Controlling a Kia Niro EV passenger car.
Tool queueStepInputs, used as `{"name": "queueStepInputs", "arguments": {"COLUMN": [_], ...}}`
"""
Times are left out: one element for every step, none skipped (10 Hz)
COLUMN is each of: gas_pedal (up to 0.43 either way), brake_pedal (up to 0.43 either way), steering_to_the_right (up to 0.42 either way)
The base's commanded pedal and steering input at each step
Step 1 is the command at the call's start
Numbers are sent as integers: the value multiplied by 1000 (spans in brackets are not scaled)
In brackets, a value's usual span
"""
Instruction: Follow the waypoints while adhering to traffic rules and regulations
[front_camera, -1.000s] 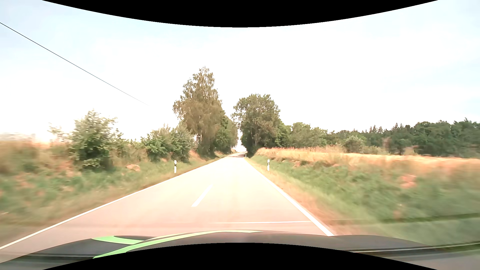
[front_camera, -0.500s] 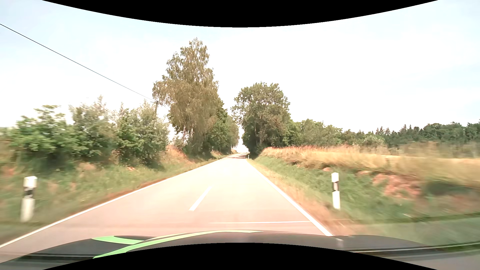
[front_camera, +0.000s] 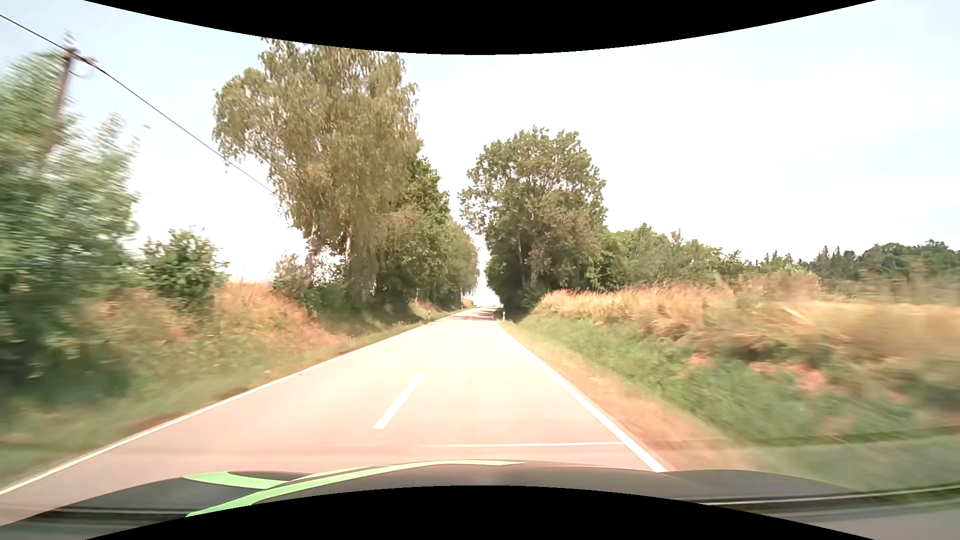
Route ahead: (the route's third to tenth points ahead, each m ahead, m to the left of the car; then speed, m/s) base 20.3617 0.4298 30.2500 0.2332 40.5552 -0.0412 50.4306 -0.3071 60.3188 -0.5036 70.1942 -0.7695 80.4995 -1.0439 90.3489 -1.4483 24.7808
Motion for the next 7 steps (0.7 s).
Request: {"name": "queueStepInputs", "arguments": {"gas_pedal": [209, 209, 209, 220, 220, 220, 220], "brake_pedal": [0, 0, 0, 0, 0, 0, 0], "steering_to_the_right": [4, 4, 5, 4, 4, 5, 4]}}
